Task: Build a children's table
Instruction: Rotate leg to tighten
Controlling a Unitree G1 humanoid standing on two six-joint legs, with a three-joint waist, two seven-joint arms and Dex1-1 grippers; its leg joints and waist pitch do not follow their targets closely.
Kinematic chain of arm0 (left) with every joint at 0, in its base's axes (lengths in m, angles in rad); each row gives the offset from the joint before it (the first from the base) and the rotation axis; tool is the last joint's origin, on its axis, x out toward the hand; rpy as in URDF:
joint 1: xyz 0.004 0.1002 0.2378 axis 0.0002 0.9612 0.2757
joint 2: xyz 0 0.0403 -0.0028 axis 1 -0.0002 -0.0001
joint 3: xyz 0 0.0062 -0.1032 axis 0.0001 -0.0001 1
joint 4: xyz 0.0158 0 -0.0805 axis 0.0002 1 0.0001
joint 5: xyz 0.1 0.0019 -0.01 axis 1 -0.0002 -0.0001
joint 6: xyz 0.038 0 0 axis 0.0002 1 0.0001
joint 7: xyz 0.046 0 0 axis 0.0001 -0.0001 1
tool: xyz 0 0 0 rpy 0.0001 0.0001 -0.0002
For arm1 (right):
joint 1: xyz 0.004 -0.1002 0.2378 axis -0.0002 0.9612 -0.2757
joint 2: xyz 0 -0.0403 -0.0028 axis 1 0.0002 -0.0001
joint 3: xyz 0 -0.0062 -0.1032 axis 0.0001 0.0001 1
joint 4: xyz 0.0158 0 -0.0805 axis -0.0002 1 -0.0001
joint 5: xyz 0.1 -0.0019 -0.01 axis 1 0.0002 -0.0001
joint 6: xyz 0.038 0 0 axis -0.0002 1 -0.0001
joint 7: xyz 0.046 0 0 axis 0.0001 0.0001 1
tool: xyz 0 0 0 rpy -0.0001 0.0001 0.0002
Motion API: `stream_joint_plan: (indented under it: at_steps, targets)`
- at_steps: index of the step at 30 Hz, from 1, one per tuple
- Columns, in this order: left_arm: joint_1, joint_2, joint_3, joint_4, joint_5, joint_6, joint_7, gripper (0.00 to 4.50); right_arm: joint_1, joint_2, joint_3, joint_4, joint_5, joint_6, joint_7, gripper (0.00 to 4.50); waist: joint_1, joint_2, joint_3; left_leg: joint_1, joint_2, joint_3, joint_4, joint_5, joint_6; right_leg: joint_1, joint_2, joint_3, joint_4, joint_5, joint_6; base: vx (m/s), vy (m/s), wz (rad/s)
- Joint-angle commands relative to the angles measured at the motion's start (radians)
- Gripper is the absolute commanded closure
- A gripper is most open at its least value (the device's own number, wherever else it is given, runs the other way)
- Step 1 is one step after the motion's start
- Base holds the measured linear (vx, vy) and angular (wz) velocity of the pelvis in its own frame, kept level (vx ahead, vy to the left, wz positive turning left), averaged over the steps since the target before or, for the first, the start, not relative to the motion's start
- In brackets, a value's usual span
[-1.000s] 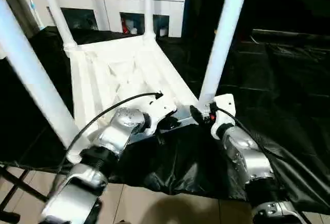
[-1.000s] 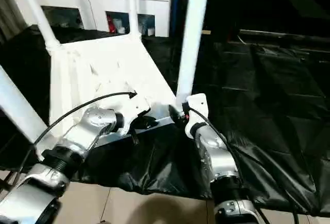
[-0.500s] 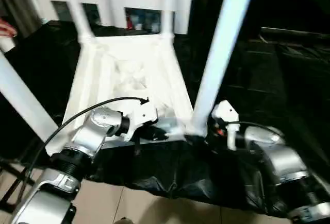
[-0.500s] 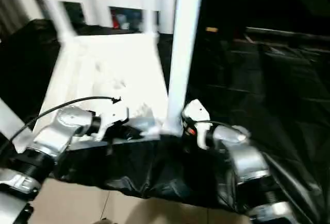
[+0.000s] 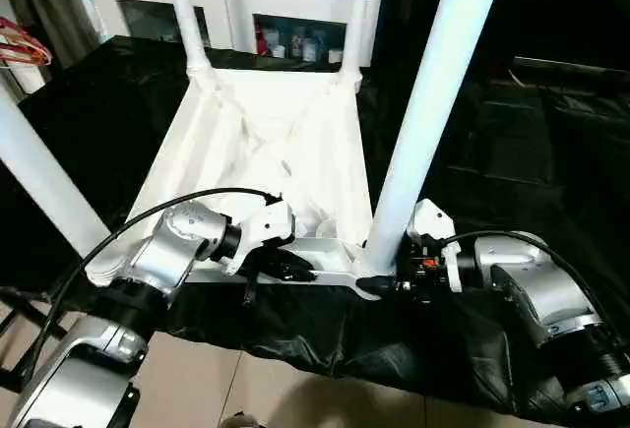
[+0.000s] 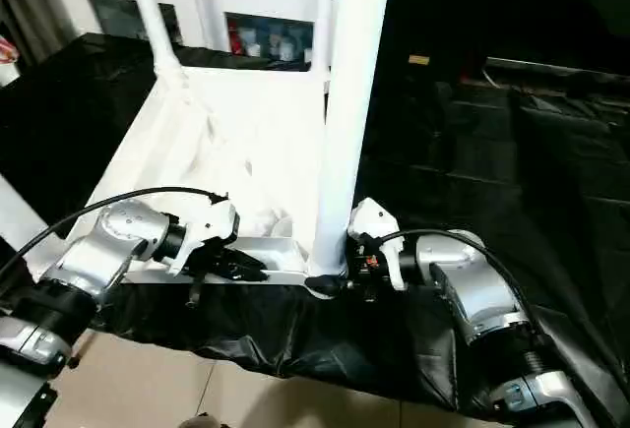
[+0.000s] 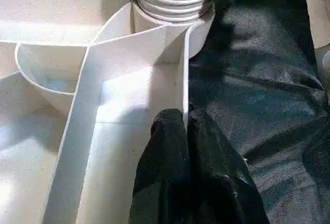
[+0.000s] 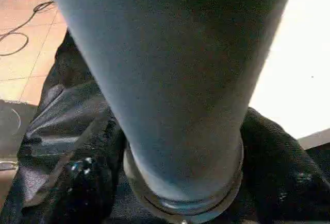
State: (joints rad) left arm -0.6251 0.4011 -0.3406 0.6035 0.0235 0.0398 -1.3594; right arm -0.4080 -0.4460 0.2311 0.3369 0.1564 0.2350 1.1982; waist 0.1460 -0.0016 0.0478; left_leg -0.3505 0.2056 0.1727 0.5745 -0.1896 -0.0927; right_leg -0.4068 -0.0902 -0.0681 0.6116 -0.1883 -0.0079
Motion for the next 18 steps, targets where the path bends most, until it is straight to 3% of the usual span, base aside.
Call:
stream_joint_plan:
  at_steps: [1,2,3,7,10,12,14,18]
  targets:
    - [-0.021,-0.009,-0.007,0.014,0.014,-0.004,0.031,4.50,0.012,0.020,0.043,-0.021,0.004,-0.002,0.022,1.62,0.001,0.002,-0.065,-0.001,0.021,0.002,-0.058,-0.151,0.042,0.062,-0.050,0.041,-0.058,-0.080,-0.240,0.000,0.000,0.00]
    - [-0.021,-0.009,-0.007,0.014,0.014,-0.004,0.031,4.50,0.012,0.020,0.043,-0.021,0.004,-0.002,0.022,1.68,0.001,0.001,-0.065,-0.001,0.021,0.002,-0.058,-0.151,0.041,0.062,-0.050,0.041,-0.058,-0.080,-0.240,0.000,0.000,0.00]
    - [-0.023,-0.013,-0.006,0.024,0.020,-0.006,0.041,4.50,0.024,0.028,0.040,-0.028,0.006,-0.004,0.015,1.73,0.002,-0.006,-0.065,-0.002,0.022,0.002,-0.058,-0.150,0.043,0.062,-0.050,0.040,-0.058,-0.078,-0.240,0.000,0.000,0.00]
    - [-0.028,-0.031,0.001,0.040,0.035,0.026,0.104,4.50,0.052,0.058,0.027,-0.031,0.008,-0.026,-0.032,1.79,0.005,-0.006,-0.060,0.001,0.023,0.001,-0.062,-0.175,0.038,0.058,-0.053,0.041,-0.064,-0.128,-0.230,0.000,0.000,0.00]
    - [-0.042,-0.098,0.023,0.044,0.030,0.081,0.207,4.50,0.039,0.178,-0.044,0.047,-0.005,-0.045,-0.260,1.81,-0.001,-0.005,-0.054,0.007,0.021,-0.001,-0.070,-0.244,0.007,0.049,-0.059,0.042,-0.081,-0.289,-0.197,0.000,0.000,0.00]
    - [-0.046,-0.128,0.020,0.046,0.038,0.091,0.247,4.50,0.035,0.228,-0.071,0.073,-0.005,-0.046,-0.347,1.81,-0.007,-0.006,-0.053,0.001,0.019,-0.008,-0.077,-0.259,-0.010,0.056,-0.061,0.038,-0.088,-0.375,-0.156,-0.026,-0.002,-0.02]
    - [-0.049,-0.152,0.021,0.051,0.044,0.098,0.284,4.50,0.034,0.264,-0.088,0.086,-0.006,-0.037,-0.412,1.82,-0.013,-0.007,-0.052,0.005,0.018,-0.008,-0.079,-0.276,-0.013,0.050,-0.060,0.039,-0.097,-0.418,-0.128,0.000,0.000,0.00]
    - [-0.058,-0.248,0.016,0.061,0.075,0.131,0.422,4.50,0.025,0.400,-0.128,0.138,-0.034,-0.022,-0.645,1.82,-0.021,-0.006,-0.052,0.005,0.017,-0.008,-0.078,-0.272,-0.010,0.045,-0.058,0.041,-0.097,-0.403,-0.130,0.000,0.000,0.00]
